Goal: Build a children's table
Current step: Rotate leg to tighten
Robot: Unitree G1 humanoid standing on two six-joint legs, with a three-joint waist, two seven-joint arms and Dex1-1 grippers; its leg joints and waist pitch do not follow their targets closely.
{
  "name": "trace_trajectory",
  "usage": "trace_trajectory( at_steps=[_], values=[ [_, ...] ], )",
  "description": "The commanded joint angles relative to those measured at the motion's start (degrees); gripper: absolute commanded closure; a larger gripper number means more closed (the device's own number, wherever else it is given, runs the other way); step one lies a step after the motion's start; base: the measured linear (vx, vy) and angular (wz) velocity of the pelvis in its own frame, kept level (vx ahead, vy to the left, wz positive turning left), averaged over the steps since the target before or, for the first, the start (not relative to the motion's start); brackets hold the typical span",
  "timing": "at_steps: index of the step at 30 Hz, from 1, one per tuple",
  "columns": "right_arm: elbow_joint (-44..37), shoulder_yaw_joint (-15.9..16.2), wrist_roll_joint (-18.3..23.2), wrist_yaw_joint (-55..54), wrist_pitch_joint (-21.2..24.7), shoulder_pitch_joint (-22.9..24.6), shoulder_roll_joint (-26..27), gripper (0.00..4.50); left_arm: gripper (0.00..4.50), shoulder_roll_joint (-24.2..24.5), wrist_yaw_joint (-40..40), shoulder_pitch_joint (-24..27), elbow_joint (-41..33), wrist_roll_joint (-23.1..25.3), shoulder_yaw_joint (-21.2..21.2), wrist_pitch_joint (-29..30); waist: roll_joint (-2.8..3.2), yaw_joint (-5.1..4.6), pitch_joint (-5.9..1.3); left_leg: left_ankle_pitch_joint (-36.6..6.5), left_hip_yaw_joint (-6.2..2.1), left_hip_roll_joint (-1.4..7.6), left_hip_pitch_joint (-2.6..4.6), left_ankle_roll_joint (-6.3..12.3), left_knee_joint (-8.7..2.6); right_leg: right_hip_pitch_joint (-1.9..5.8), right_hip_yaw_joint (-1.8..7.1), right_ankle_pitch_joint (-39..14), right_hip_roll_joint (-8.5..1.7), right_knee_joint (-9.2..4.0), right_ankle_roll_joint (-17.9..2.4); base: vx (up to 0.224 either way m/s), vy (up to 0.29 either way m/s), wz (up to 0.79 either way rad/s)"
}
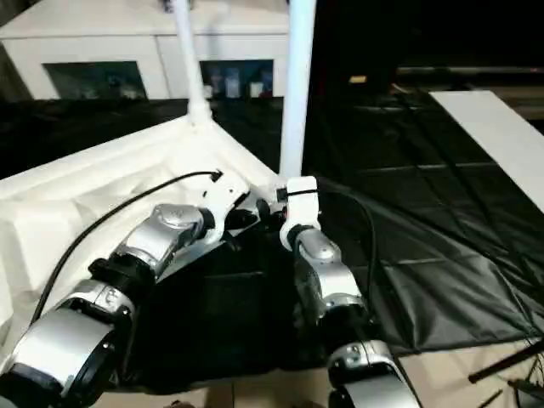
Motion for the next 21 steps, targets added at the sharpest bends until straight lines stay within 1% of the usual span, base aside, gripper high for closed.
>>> trace_trajectory(
  at_steps=[1, 2, 3, 4, 5, 6, 7, 8, 9, 10, 11, 12, 13, 14, 15, 17, 18, 19, 20, 21],
  values=[
    [-8.75, 0.05, 0.69, 4.17, 2.13, 3.24, -4.32, 0.11, 4.5, 2.23, -4.48, 2.68, -2.56, 0.27, -1.46, -3.92, -0.03, 0.45, -3.89, -9.87, -2.35, 4.2, 0.68, 3.0, -4.66, 3.0, 2.26, -7.89, -4.89, -4.19, -12.64, 0.0, 0.0, 0.0],
    [-11.75, -0.05, 1.52, 6.33, 3.21, 4.92, -6.12, 0.04, 4.5, 2.99, -5.77, 3.49, -3.81, 0.27, -1.81, -3.69, -0.11, 0.65, -3.93, -8.48, -2.22, 4.24, 0.74, 3.85, -4.54, 3.05, 2.32, -5.82, -4.9, -4.03, -12.75, 0.0, 0.0, 0.0],
    [-12.24, -0.11, 1.64, 6.75, 3.38, 5.2, -6.38, 0.04, 4.5, 3.11, -5.92, 3.61, -3.98, 0.24, -1.86, -3.63, -0.16, 0.77, -3.89, -7.97, -2.25, 4.26, 0.59, 4.32, -4.57, 3.27, 2.29, -5.11, -4.96, -3.98, -12.86, 0.0, 0.0, 0.0],
    [-13.37, -0.27, 1.93, 7.74, 3.79, 5.86, -6.97, 0.04, 4.5, 3.4, -6.28, 3.89, -4.39, 0.18, -1.97, -3.5, -0.1, 0.82, -3.89, -7.76, -2.17, 4.16, 0.58, 4.8, -4.49, 3.15, 2.27, -5.36, -4.97, -4.05, -13.01, 0.0, 0.0, 0.0],
    [-15.67, 0.13, 2.46, 10.79, 4.58, 7.26, -8.94, 0.04, 4.5, 4.2, -8.21, 4.58, -5.41, 0.03, -2.49, -4.61, -0.18, 0.79, -3.85, -8.8, -2.13, 4.08, 0.6, 4.77, -4.48, 3.08, 2.2, -7.66, -5.05, -4.32, -13.02, 0.0, 0.0, 0.0],
    [-18.9, 1.14, 3.42, 16.03, 5.85, 9.29, -12.43, 0.04, 4.5, 5.21, -9.72, 5.25, -6.3, -0.17, -2.67, -4.2, -0.18, 0.92, -3.76, -9.25, -2.13, 4.12, 0.62, 4.62, -4.51, 3.14, 2.22, -8.93, -5.09, -4.5, -12.74, 0.0, 0.0, 0.0],
    [-18.9, 1.14, 3.42, 16.03, 5.85, 9.29, -12.43, 0.04, 4.5, 5.21, -9.72, 5.25, -6.3, -0.17, -2.67, -4.2, -0.12, 1.17, -3.66, -9.9, -2.2, 4.4, 0.71, 4.66, -4.56, 3.24, 2.22, -10.22, -5.18, -4.64, -12.34, 0.0, 0.0, 0.0],
    [-21.0, 1.9, 4.03, 19.59, 6.67, 10.62, -14.83, 0.04, 4.5, 5.88, -10.74, 5.65, -6.82, -0.27, -2.81, -4.05, 0.05, 1.03, -3.7, -10.34, -2.17, 4.47, 0.79, 4.53, -4.61, 3.11, 2.1, -10.98, -5.08, -4.68, -12.41, 0.0, 0.0, 0.0],
    [-21.0, 1.9, 4.03, 19.59, 6.67, 10.62, -14.83, 0.04, 4.5, 5.88, -10.74, 5.65, -6.82, -0.27, -2.81, -4.05, 0.03, 1.12, -3.74, -10.34, -2.14, 4.57, 0.88, 4.34, -4.58, 2.98, 2.09, -10.93, -5.07, -4.66, -12.5, 0.0, 0.0, 0.0],
    [-22.46, 2.56, 4.53, 21.96, 7.08, 11.52, -16.55, 0.04, 4.5, 6.4, -11.81, 5.92, -7.07, -0.17, -3.03, -4.66, -0.02, 0.85, -3.68, -10.21, -2.17, 4.38, 0.55, 4.01, -4.62, 3.02, 1.98, -11.13, -5.05, -4.6, -12.82, 0.0, 0.0, 0.0],
    [-25.82, 3.65, 5.56, 27.43, 7.83, 13.69, -21.26, 0.04, 4.5, 8.2, -16.18, 6.98, -8.55, -0.58, -3.8, -6.54, -0.02, 1.13, -3.71, -10.23, -2.14, 4.53, 0.8, 4.04, -4.53, 3.02, 1.97, -11.37, -5.1, -4.75, -12.49, 0.0, 0.0, 0.0],
    [-26.55, 3.86, 5.78, 28.62, 7.98, 14.16, -22.34, 0.04, 4.5, 8.63, -17.24, 7.24, -8.92, -0.71, -3.98, -6.98, 0.19, 1.16, -3.62, -10.26, -2.21, 4.58, 0.76, 4.22, -4.59, 3.03, 1.99, -11.28, -5.15, -4.75, -12.53, 0.0, 0.0, 0.0],
    [-28.51, 4.16, 6.4, 32.02, 8.15, 15.46, -25.6, 0.04, 4.5, 10.28, -21.33, 8.34, -10.73, -1.4, -4.62, -8.13, 0.1, 1.46, -3.62, -9.8, -2.29, 4.89, 0.71, 4.65, -4.65, 3.28, 2.04, -10.53, -5.25, -4.66, -12.18, 0.0, 0.0, 0.0],
    [-29.39, 3.71, 6.87, 33.89, 8.39, 15.96, -27.58, 0.04, 4.5, 12.29, -26.67, 9.81, -13.64, -2.41, -5.77, -9.74, 0.16, 1.46, -3.67, -9.05, -2.25, 4.98, 0.57, 4.85, -4.64, 3.19, 2.06, -9.02, -5.29, -4.35, -12.51, 0.0, 0.0, 0.0],
    [-29.46, 3.37, 7.26, 34.63, 8.6, 15.96, -28.11, 0.04, 4.5, 13.26, -28.94, 10.51, -15.23, -2.89, -6.33, -9.79, 0.19, 1.48, -3.76, -8.82, -2.34, 4.92, 0.53, 4.84, -4.6, 3.24, 1.95, -8.55, -5.36, -4.2, -12.82, 0.0, 0.0, 0.0],
    [-29.15, 2.85, 7.54, 35.71, 8.58, 15.7, -28.58, 0.04, 4.5, 14.88, -32.43, 11.64, -18.02, -3.49, -7.38, -9.58, 0.39, 1.31, -3.86, -8.52, -2.18, 5.03, 0.65, 4.88, -4.53, 3.05, 1.99, -7.31, -5.43, -3.97, -13.87, 0.0, 0.0, 0.0],
    [-28.71, 2.98, 7.23, 36.16, 8.51, 15.33, -28.63, 0.04, 4.5, 15.62, -33.86, 11.93, -19.04, -3.51, -7.95, -9.65, 0.21, 1.32, -3.71, -9.01, -1.92, 4.87, 0.72, 4.8, -4.46, 2.83, 1.87, -8.09, -5.25, -4.21, -14.14, 0.0, 0.0, 0.0],
    [-28.24, 3.82, 7.05, 37.31, 8.28, 15.04, -28.62, 0.04, 4.5, 16.18, -34.58, 12.16, -19.97, -3.45, -8.37, -9.3, 0.48, 1.52, -3.66, -9.96, -1.91, 4.97, 1.01, 4.32, -4.5, 2.63, 1.81, -9.83, -5.25, -4.33, -14.17, 0.0, 0.0, 0.0],
    [-28.24, 4.44, 7.06, 38.21, 8.37, 14.95, -28.8, 0.04, 4.5, 16.51, -35.09, 12.35, -20.65, -3.36, -8.56, -9.12, 0.55, 1.7, -3.59, -10.39, -1.76, 5.06, 1.26, 3.81, -4.54, 2.41, 1.81, -10.83, -5.1, -4.47, -14.03, 0.0, 0.0, 0.0],
    [-28.24, 4.44, 7.06, 38.21, 8.37, 14.95, -28.8, 0.04, 4.5, 16.51, -35.09, 12.35, -20.65, -3.36, -8.56, -9.12, 0.53, 1.95, -3.54, -10.61, -1.78, 5.1, 1.17, 3.32, -4.59, 2.51, 1.8, -11.05, -5.09, -4.36, -13.84, 0.0, 0.0, 0.0]
  ],
)
